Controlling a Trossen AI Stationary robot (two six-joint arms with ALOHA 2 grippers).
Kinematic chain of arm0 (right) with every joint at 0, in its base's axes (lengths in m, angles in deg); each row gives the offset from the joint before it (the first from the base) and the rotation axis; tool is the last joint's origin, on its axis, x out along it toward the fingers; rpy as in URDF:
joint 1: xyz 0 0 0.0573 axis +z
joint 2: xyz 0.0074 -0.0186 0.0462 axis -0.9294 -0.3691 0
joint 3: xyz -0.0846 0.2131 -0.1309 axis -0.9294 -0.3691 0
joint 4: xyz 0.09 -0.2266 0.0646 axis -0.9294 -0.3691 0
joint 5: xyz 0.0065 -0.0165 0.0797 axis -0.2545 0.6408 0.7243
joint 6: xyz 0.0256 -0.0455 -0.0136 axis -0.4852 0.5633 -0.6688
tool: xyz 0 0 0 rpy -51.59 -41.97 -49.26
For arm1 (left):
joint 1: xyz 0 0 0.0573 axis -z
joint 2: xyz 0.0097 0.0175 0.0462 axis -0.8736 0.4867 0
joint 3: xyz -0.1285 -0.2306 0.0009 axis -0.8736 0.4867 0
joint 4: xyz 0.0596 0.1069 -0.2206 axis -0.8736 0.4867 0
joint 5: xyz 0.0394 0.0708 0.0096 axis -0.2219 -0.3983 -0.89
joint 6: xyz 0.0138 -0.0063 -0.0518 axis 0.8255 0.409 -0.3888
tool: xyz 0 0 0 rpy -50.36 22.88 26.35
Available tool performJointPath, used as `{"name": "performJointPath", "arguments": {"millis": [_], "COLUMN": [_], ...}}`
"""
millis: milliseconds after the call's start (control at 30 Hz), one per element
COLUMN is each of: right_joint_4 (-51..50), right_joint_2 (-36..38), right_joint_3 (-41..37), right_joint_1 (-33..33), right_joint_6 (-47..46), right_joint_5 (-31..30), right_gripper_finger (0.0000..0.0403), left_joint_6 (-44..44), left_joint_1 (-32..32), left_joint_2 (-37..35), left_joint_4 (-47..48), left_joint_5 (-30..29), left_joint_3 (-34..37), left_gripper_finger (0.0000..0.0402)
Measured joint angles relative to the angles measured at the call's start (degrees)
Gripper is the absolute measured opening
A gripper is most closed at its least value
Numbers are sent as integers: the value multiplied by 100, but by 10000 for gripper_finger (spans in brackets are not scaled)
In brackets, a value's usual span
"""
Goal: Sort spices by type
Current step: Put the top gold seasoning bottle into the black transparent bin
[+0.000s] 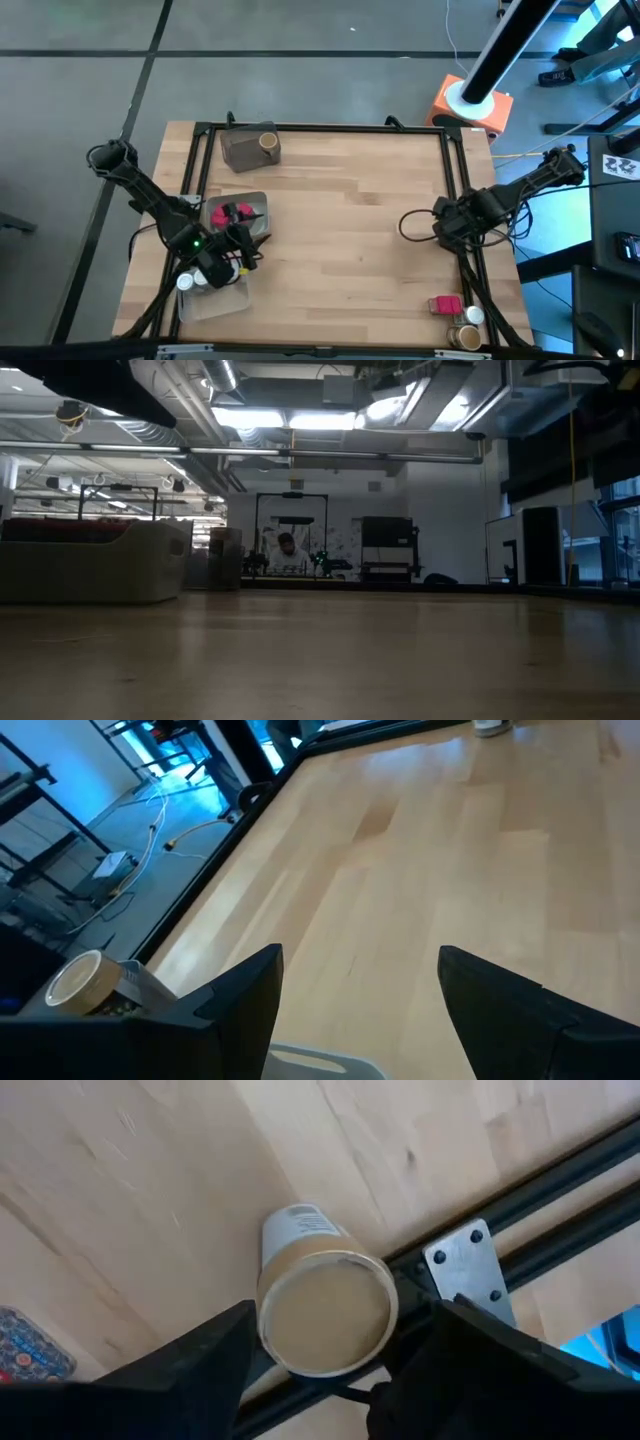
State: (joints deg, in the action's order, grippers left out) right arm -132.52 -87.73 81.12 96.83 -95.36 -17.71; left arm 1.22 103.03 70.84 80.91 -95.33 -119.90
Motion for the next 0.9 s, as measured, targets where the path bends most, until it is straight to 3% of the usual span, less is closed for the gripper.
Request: {"name": "performJointPath", "arguments": {"millis": [433,700,900], "right_joint_4": [197,142,195], "right_joint_2": [-25,-25,-25], "right_joint_3": [0,0,0], "right_joint_1": [0,0,0], "right_joint_6": [312,450,524], "right_joint_5": [-173,-259,-72], "right_gripper_finger": [309,394,369], "left_joint_6": [127,212,211], "left_joint_1": [7,7,7], "left_joint_2": [0,0,0], "left_joint_4": [-85,-105,-102], "left_joint_5": [14,24,24], "left_joint_3": [0,0,0], "left_gripper_finger": [253,253,253]}}
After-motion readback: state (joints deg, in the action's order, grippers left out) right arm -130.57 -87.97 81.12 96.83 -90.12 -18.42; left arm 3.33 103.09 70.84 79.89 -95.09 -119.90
